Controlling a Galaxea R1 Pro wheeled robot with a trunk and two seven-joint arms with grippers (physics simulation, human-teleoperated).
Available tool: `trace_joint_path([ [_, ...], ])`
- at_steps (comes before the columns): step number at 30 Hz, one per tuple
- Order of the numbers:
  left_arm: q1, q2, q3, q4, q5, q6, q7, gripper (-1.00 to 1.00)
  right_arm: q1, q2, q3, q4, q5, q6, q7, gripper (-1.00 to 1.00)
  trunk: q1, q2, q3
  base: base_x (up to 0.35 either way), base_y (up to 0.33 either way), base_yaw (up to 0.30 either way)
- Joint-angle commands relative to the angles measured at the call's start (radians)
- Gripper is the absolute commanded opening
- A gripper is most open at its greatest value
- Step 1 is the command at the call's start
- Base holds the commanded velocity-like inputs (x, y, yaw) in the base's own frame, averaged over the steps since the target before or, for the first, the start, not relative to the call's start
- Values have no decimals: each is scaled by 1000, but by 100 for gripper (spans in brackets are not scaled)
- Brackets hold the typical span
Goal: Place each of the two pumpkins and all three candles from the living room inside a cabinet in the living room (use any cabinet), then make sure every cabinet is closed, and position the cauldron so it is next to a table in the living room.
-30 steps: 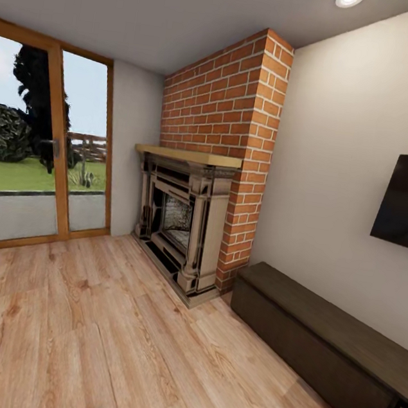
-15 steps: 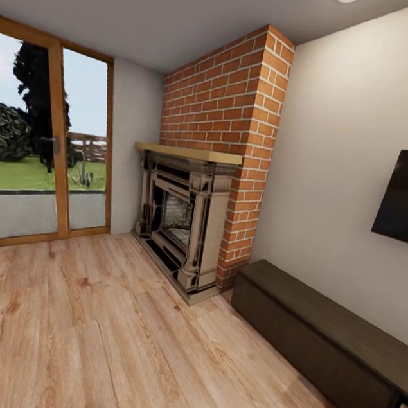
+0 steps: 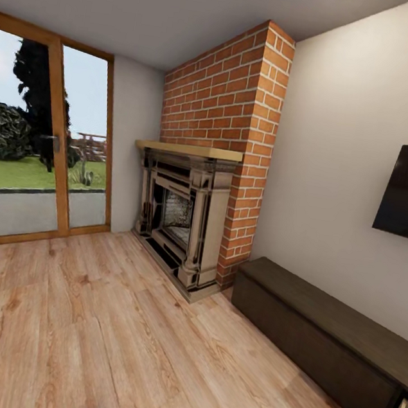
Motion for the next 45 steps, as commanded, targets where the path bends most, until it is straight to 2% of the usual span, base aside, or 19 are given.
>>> trace_joint_path([
  [1, 0, 1, -3, -2, 8, 4, 8, 100, 0, 0, 8, -2, -7, 6, -8, 100, 4, -8, -4, 0, 0, 0],
  [7, 0, 1, -3, -2, 8, 4, 8, 100, 0, 4, 10, 15, -7, 14, -8, 100, 27, -50, -23, 0, 0, 0],
  [17, 0, 1, -3, -1, 8, 2, 8, 100, 0, 26, 21, 47, -6, 20, -8, 100, 65, -120, -54, 0, 0, 0],
  [45, 0, 1, -3, -1, 8, 2, 8, 100, 0, 31, 25, 48, -4, 20, -7, 100, 173, -316, -142, 0, 0, 0],
])
